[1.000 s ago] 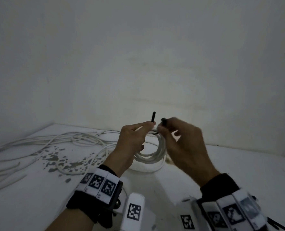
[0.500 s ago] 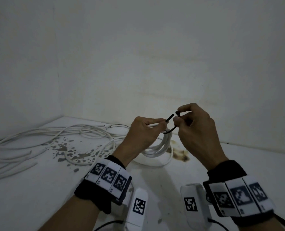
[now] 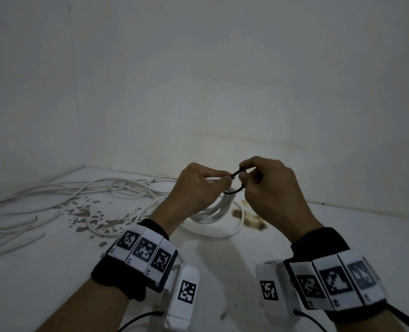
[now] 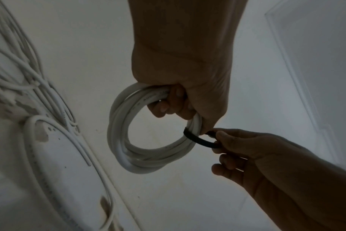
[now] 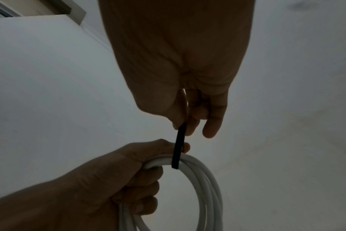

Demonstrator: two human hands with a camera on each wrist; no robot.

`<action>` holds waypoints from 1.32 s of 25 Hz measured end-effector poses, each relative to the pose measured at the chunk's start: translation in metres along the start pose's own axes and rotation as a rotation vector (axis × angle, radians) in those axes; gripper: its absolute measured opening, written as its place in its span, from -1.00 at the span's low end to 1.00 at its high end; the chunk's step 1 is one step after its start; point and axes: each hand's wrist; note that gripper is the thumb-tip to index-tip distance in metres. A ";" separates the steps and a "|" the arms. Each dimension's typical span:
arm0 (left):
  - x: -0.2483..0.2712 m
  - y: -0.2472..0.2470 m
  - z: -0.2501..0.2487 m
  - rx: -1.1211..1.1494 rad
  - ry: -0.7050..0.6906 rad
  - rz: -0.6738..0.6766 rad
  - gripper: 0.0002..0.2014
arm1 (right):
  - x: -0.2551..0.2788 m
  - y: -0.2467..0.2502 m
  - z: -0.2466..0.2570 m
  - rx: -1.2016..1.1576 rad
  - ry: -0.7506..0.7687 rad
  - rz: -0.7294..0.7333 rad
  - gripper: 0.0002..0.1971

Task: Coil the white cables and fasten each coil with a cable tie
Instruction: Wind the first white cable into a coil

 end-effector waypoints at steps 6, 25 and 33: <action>0.002 0.014 -0.016 0.045 -0.092 0.211 -0.84 | 0.007 0.016 -0.003 -0.642 -0.156 0.157 -0.81; 0.004 -0.021 -0.003 -0.046 -0.164 -0.270 -0.73 | 0.032 0.010 0.015 0.085 0.288 -0.360 -0.72; 0.015 -0.026 0.000 -0.015 -0.303 -0.194 -0.76 | 0.022 0.037 0.022 -0.169 0.046 -0.374 -0.73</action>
Point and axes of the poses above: each hand's wrist, its own x-axis away from the middle knuckle, its own y-axis out of the back of the hand, z = x × y, and after that the axes turned 1 degree about -y, right-handed
